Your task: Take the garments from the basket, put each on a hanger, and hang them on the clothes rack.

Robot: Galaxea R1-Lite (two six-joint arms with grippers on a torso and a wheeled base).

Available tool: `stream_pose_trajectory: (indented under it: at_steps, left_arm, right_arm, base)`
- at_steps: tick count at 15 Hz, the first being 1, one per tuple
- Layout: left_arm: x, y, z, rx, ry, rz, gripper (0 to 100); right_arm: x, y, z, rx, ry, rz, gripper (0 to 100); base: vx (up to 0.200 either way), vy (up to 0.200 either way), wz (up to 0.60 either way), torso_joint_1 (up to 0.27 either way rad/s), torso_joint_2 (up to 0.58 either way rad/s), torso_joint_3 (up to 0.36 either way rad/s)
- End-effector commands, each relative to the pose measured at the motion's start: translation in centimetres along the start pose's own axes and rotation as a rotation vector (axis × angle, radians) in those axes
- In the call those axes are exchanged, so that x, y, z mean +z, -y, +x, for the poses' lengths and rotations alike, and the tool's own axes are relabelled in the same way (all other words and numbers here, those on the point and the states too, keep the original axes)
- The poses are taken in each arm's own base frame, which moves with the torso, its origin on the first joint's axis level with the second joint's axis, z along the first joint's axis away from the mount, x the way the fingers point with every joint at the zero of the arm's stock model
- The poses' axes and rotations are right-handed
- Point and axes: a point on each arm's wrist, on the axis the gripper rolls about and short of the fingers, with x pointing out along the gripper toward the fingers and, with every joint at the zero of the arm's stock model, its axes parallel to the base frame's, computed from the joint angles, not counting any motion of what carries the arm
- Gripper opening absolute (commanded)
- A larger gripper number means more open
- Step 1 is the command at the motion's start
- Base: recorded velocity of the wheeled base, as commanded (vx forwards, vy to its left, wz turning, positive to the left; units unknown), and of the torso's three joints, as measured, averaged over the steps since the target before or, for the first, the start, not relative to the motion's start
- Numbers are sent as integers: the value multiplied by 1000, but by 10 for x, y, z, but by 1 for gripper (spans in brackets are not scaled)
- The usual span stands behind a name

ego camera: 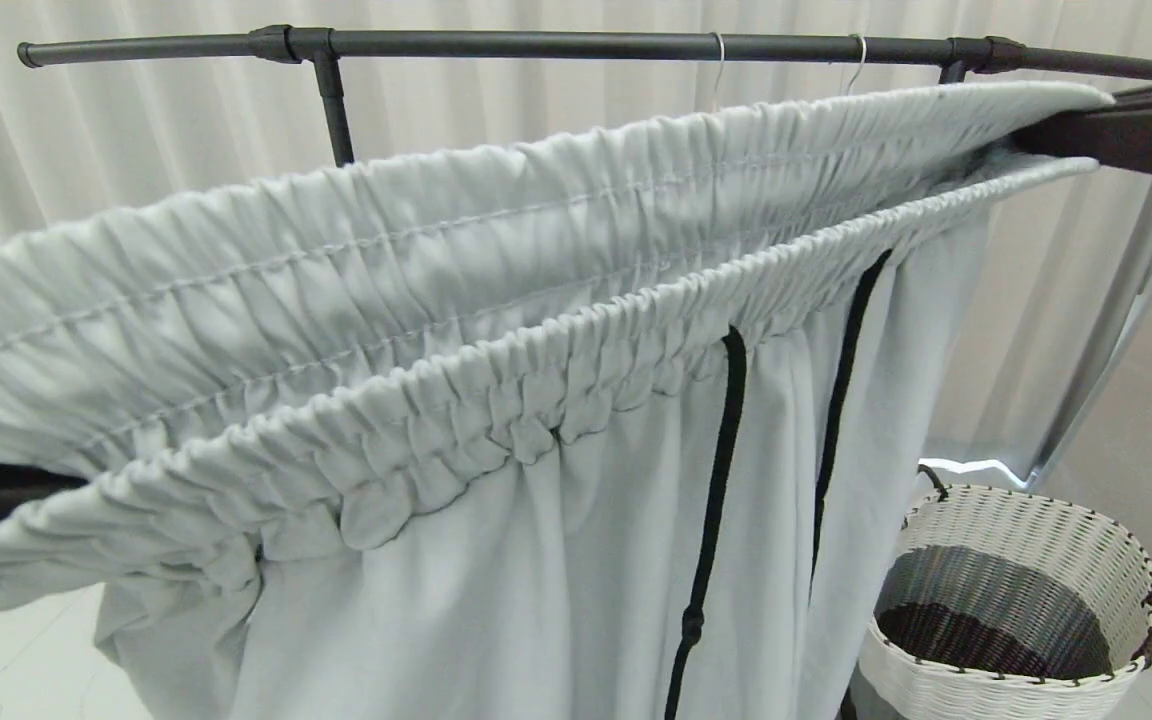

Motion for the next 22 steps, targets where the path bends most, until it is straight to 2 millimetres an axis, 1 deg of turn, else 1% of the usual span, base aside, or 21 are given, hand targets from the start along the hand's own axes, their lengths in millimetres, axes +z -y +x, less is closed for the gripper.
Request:
stream_pose_trajectory:
  at_steps: [1, 2, 3, 4, 5, 7, 9, 11, 13, 14, 16, 22]
  left_arm:
    - [3, -1, 7, 47, -12, 43, 0]
    - [5, -4, 13, 83, -23, 45, 0]
    - [7, -3, 16, 93, -22, 40, 0]
    - [14, 0, 21, 85, 26, 16, 0]
    - [21, 3, 26, 81, 70, -6, 0]
    - [30, 8, 35, 73, 122, -31, 0]
    - [35, 9, 39, 77, 146, -46, 0]
    - [35, 8, 40, 84, 143, -48, 0]
    - [34, 2, 39, 113, 145, -63, 0]
    - [35, -4, 39, 149, 148, -81, 0]
    - [35, -12, 39, 191, 151, -102, 0]
    - [34, -11, 42, 191, 140, -97, 0]
  right_arm:
    - [13, 16, -34, -25, -33, 42, 0]
    - [11, 17, -47, -2, -104, 78, 0]
    - [8, 16, -56, 28, -160, 93, 0]
    - [2, 12, -67, 115, -205, 103, 0]
    - [0, 5, -67, 185, -216, 107, 0]
    - [0, -6, -59, 257, -216, 122, 0]
    - [4, -11, -46, 260, -185, 130, 0]
    - [5, -12, -41, 254, -160, 134, 0]
    - [3, -12, -43, 249, -164, 134, 0]
    - [1, -10, -48, 227, -165, 135, 0]
    - [-2, -7, -50, 176, -174, 135, 0]
    - [-2, -6, -49, 157, -180, 136, 0]
  base:
    - [0, 0, 0, 0, 0, 0]
    - [0, 0, 0, 0, 0, 0]
    - [0, 0, 0, 0, 0, 0]
    - [0, 0, 0, 0, 0, 0]
    - [0, 0, 0, 0, 0, 0]
    - [0, 0, 0, 0, 0, 0]
    - [0, 0, 0, 0, 0, 0]
    - [0, 0, 0, 0, 0, 0]
    - [0, 0, 0, 0, 0, 0]
    - [0, 0, 0, 0, 0, 0]
    - [0, 0, 0, 0, 0, 0]
    - [0, 0, 0, 0, 0, 0]
